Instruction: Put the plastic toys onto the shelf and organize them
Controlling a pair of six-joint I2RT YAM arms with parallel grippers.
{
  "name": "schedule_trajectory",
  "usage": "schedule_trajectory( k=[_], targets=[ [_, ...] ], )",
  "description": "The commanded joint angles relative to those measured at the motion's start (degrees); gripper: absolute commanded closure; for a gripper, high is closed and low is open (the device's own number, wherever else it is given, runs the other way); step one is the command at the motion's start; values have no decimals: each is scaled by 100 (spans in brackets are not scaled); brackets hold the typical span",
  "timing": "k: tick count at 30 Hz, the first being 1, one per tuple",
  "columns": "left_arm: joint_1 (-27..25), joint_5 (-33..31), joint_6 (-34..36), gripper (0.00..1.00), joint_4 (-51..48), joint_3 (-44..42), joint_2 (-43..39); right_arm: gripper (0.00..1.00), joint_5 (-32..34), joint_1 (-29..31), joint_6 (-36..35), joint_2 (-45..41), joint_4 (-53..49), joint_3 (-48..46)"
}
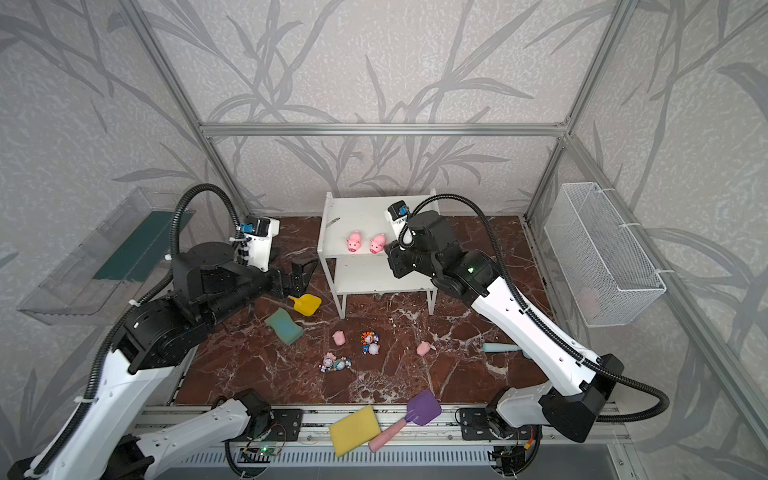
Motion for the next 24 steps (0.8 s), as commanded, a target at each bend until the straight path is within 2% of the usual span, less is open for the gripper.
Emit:
schedule_trajectory(
  k=[1, 13, 24],
  targets=[
    [56, 67, 122, 1, 85, -126, -84, 76, -100, -23, -5, 128, 8, 191],
    [168, 132, 113, 1, 80, -405, -258, 76, 72, -287, 41, 302, -71, 286],
    [214, 220, 57, 1, 116, -507, -284, 76, -452, -413, 11, 548, 81, 412]
  ],
)
